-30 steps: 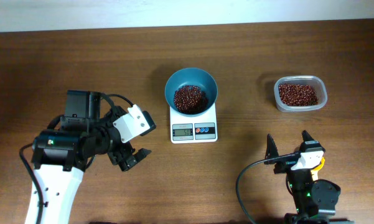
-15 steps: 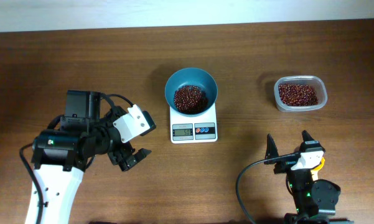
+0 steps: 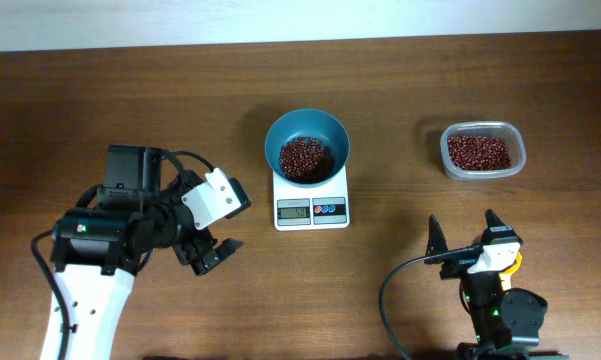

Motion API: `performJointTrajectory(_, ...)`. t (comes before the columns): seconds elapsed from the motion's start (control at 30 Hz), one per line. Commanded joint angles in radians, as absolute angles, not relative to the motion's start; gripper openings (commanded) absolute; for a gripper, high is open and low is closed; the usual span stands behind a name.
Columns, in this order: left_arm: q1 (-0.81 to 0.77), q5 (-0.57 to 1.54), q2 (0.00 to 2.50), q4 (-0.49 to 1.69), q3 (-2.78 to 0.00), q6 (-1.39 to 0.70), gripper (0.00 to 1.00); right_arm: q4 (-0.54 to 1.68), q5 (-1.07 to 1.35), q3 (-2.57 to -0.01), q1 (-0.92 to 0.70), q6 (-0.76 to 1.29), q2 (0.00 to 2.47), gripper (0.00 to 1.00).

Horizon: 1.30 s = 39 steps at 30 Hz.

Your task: Scoop item into bowl and weigh 50g on scale

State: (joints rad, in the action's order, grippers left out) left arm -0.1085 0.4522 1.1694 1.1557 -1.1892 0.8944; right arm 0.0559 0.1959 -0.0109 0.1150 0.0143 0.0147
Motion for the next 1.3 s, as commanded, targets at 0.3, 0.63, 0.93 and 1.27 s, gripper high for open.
performJointTrajectory(0.3, -0.058, 0.448, 0.615, 0.900, -0.959, 0.698, 0.99, 0.063, 0.205, -0.006, 0.105, 0.007, 0.004, 0.99)
performJointTrajectory(0.63, 0.004, 0.360, 0.113, 0.302, -0.350, 0.294, 0.99, 0.063, 0.205, -0.006, 0.105, 0.007, 0.004, 0.99)
performJointTrajectory(0.93, 0.011, 0.216, 0.005, 0.016, -0.056, 0.273, 0.99, 0.063, 0.205, -0.006, 0.105, 0.007, 0.004, 0.99)
performJointTrajectory(1.27, 0.011, -0.007, 0.005, 0.088, -0.009, 0.095, 0.99, 0.063, 0.205, -0.006, 0.105, 0.007, 0.004, 0.99)
